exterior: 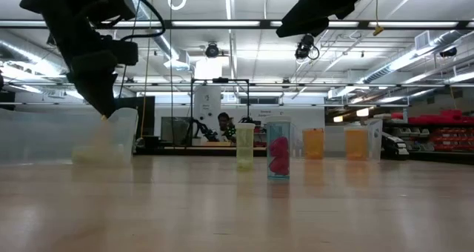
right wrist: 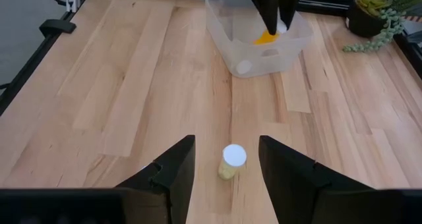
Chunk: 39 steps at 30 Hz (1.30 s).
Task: Pick and place medicine bottles into bin by pill shape (circle, oval)
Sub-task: Adjust the small orange pill bottle in the left transparent bin
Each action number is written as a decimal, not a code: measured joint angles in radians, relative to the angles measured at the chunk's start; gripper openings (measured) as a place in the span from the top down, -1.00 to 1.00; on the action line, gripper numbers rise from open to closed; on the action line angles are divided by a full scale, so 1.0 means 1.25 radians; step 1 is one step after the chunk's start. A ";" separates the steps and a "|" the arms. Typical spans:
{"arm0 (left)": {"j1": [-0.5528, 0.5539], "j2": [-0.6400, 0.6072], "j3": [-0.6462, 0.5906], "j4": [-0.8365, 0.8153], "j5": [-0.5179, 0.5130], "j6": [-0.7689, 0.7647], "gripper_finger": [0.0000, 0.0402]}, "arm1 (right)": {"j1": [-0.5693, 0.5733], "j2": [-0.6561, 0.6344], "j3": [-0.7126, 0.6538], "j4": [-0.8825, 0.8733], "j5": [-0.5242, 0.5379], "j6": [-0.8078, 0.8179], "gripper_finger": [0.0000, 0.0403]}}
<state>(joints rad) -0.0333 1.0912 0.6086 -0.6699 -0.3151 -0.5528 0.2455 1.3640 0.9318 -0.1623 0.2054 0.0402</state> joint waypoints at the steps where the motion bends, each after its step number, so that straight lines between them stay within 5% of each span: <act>1: -0.013 0.000 -0.001 0.004 -0.022 0.006 0.33 | 0.000 0.000 0.000 -0.001 0.000 0.001 0.13; 17: -0.248 0.002 -0.011 -0.043 -0.374 -0.233 0.33 | 0.022 0.000 0.000 0.002 0.005 -0.005 0.13; 30: -0.328 0.008 -0.134 0.038 -0.502 -0.390 0.34 | 0.021 0.000 0.000 0.010 0.006 -0.005 0.13; 39: -0.346 0.017 -0.185 0.118 -0.503 -0.379 0.33 | 0.021 0.000 0.000 0.017 0.006 -0.005 0.13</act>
<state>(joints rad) -0.4659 1.1127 0.3770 -0.5224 -0.9444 -1.0267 0.2718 1.3643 0.9318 -0.1413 0.2128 0.0334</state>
